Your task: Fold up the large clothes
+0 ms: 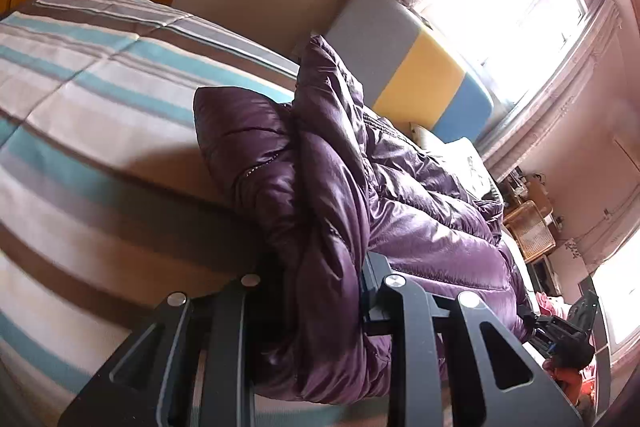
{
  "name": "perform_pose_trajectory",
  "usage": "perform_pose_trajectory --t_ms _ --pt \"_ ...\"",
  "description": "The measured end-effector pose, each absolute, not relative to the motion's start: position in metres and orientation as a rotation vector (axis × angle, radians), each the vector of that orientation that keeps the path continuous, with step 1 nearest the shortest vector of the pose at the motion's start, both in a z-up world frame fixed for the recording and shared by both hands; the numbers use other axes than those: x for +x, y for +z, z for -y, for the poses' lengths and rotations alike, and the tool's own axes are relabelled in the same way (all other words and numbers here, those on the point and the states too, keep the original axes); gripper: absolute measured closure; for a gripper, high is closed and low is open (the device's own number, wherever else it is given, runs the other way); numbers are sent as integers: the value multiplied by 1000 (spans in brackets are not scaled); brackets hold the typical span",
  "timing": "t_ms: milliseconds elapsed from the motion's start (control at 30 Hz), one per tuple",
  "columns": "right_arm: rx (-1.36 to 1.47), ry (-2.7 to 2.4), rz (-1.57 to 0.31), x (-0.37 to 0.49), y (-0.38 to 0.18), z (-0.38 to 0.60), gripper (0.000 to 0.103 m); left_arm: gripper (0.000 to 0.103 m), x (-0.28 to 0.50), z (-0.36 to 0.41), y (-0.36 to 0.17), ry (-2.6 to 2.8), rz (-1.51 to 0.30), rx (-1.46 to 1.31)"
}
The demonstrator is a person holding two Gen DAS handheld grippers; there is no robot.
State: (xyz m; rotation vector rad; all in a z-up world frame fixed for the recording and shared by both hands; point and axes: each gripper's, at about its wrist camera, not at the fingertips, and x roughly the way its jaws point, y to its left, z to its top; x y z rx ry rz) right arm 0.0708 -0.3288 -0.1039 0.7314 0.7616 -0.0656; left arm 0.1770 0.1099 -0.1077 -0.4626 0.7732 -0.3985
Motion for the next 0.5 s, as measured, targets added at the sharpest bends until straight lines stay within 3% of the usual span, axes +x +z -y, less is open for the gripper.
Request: perform_pose_trajectory --t_ms 233,300,367,400,500 --pt "738 -87 -761 74 -114 329 79 75 171 -113 -117 -402 -770 -476" --pt "706 -107 -751 76 -114 326 73 64 172 -116 -121 -393 -769 -493" --pt "695 -147 -756 76 -112 324 54 44 175 -119 -127 -363 -790 -508" --pt "697 -176 -752 74 -110 326 46 42 175 -120 -130 -368 -797 -523" --pt "701 -225 -686 64 -97 335 46 36 178 -123 -133 -387 -805 -564"
